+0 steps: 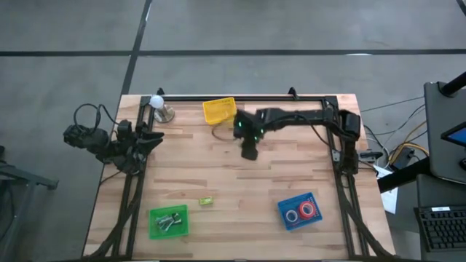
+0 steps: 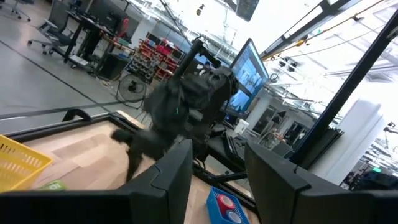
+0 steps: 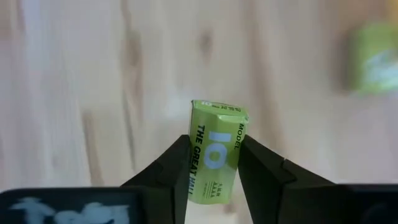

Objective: Pick and place Stapler, Stapler remover, tape
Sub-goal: Put the middle green staple box into the yellow basket

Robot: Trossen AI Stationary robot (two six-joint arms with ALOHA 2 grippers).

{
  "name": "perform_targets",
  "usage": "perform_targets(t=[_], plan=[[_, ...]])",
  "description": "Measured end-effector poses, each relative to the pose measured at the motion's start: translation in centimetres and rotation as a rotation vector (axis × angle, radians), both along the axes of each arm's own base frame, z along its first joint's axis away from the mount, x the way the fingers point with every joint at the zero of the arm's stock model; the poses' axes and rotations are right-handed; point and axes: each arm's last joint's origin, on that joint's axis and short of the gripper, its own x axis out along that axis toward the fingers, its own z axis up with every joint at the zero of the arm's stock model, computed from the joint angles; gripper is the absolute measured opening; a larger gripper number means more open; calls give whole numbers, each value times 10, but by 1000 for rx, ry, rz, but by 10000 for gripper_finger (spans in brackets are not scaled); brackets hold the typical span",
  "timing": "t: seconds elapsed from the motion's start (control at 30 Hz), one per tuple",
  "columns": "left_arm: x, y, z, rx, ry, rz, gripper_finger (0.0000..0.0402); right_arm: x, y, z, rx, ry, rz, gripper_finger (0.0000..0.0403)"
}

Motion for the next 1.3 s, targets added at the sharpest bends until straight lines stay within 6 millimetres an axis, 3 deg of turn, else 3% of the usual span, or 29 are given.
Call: perform_targets(t=[0.2,0.37,0.63,0.83,1.3], plan=[[0,0,0,-1,0,0,151,16,-51,33,59,-112,-308,107],[0,0,0,-1,0,0,151,41,-77,55,115,-186,-420,108],[0,0,0,-15,-2,-2,151,72,-126,40,220,-99,-626,112],[0,0,0,-47,-6,-14,151,62,-154,20,297,-119,-799,111],[1,-1,-1,-52,-3,-41,151,57,-162,8,277,-108,-896,120]])
